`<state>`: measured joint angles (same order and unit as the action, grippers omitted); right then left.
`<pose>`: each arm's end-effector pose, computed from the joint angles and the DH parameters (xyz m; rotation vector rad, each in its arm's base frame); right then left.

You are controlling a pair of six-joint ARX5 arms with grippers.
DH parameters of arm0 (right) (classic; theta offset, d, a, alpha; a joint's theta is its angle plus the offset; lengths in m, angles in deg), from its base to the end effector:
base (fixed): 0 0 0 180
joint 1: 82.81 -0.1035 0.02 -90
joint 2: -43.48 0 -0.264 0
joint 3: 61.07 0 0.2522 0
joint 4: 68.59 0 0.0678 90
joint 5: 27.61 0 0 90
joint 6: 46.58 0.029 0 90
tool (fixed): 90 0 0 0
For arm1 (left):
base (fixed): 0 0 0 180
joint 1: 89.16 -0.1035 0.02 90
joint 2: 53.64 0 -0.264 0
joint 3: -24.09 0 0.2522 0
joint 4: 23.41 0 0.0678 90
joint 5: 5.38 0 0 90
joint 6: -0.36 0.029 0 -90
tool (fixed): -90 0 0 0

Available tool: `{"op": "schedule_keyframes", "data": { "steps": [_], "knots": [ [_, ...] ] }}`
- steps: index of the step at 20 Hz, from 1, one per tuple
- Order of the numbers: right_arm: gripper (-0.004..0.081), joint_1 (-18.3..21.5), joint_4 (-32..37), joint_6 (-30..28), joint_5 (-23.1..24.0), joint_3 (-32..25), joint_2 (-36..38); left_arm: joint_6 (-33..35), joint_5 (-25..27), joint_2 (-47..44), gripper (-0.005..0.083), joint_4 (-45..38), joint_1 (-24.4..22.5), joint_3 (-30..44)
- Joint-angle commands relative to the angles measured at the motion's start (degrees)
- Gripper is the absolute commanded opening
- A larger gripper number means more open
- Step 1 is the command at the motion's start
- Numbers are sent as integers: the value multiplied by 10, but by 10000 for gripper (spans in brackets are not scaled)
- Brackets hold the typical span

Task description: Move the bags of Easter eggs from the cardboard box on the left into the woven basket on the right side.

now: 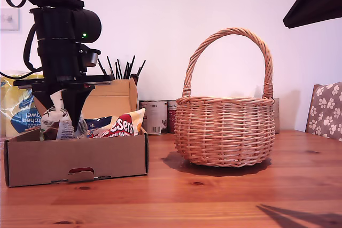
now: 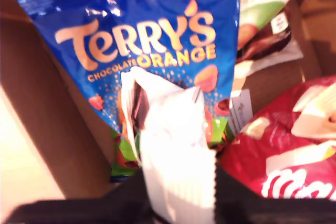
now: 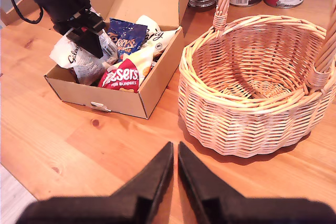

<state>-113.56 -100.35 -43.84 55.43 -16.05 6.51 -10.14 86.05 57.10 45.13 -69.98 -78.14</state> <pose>0.1247 0.0783 0.2587 -0.0414 0.4275 0.6384 0.3635 -0.1257 0.2187 0.0869 1.3426 -0.1386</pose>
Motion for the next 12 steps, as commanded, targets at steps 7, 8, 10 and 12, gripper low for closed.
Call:
{"op": "schedule_keyframes", "data": {
  "steps": [7,8,10,12],
  "knots": [
    [-5,2,5,-2,0,-14,0,31,-57,-70,-19,-1,1,8],
    [-5,2,5,-2,0,-14,0,33,-69,-88,-19,-3,1,8],
    [-5,2,6,-2,0,-14,0,35,-104,-119,-19,-20,1,8],
    [-5,2,6,-2,0,-14,0,35,-153,-141,-19,-52,2,8]
  ]
}}
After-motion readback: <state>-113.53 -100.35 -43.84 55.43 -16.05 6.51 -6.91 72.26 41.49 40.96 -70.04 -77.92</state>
